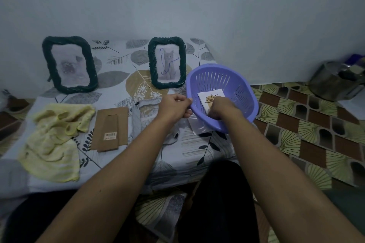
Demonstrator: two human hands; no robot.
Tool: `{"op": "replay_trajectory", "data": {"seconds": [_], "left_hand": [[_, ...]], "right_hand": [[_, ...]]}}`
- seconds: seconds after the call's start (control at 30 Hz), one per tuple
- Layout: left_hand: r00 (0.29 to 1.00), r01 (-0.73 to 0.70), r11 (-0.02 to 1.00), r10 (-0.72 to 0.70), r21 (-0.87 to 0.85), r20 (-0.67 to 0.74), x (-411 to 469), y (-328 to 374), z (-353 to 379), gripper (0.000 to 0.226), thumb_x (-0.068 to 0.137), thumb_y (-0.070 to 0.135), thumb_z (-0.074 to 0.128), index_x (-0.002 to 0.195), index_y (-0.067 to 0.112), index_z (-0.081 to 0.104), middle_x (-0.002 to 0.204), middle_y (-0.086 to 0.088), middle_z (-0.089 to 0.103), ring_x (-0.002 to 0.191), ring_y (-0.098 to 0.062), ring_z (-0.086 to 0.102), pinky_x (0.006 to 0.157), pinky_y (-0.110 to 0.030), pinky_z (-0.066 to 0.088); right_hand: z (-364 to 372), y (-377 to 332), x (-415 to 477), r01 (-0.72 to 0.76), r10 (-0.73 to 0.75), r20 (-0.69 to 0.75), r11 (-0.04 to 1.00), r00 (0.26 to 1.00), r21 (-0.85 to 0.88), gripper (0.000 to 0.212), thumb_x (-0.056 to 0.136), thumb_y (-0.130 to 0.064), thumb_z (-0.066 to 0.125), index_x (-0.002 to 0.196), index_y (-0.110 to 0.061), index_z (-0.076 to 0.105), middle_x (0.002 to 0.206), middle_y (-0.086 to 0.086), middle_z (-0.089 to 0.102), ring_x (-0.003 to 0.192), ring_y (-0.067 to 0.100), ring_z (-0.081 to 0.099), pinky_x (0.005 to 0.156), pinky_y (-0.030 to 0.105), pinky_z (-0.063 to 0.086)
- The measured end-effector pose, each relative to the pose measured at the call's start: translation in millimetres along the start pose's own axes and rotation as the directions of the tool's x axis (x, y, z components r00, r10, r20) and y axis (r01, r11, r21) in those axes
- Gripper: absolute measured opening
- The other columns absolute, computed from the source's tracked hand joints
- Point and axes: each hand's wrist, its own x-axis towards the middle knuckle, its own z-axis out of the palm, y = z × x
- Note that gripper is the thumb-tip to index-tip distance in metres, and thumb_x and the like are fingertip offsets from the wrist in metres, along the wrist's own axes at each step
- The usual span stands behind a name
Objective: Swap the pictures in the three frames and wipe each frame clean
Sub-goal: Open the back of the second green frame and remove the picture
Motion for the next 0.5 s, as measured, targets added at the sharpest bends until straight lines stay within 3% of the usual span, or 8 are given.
{"op": "replay_trajectory", "data": {"seconds": [0.13,0.33,0.5], "left_hand": [[1.0,0.0,1.0,0.0,-0.017,0.006,-1.7,0.9,0.7,0.011,0.094,0.013,0.067,0.098,0.002,0.065,0.074,-0.011,0.07,0.056,-0.014,0.064,0.066,-0.029,0.06],[1.0,0.013,1.0,-0.013,-0.02,-0.002,-1.1,0.9,0.9,0.013,0.094,0.013,0.068,0.099,0.003,0.065,0.076,-0.012,0.071,0.056,-0.014,0.064,0.065,-0.028,0.059],[1.0,0.023,0.999,-0.023,-0.024,0.013,-2.9,2.7,0.0,0.012,0.094,0.012,0.067,0.1,0.002,0.064,0.076,-0.013,0.071,0.056,-0.015,0.064,0.065,-0.029,0.061]], "right_hand": [[-2.4,1.3,-1.7,-0.003,0.007,-0.068,0.999,0.998,0.052,0.016,0.086,-0.015,0.064,0.093,-0.008,0.051,0.082,0.007,0.052,0.085,0.031,0.054,0.071,0.034,0.044],[-3.1,3.0,-2.3,-0.03,0.04,-0.148,0.997,0.988,0.069,0.02,0.079,-0.012,0.074,0.089,-0.007,0.057,0.09,0.011,0.057,0.083,0.031,0.055,0.068,0.035,0.045],[-2.0,4.5,1.6,-0.019,0.037,-0.17,0.994,0.985,0.106,0.028,0.073,-0.023,0.085,0.088,-0.006,0.067,0.085,0.011,0.064,0.082,0.031,0.063,0.065,0.033,0.046]]}}
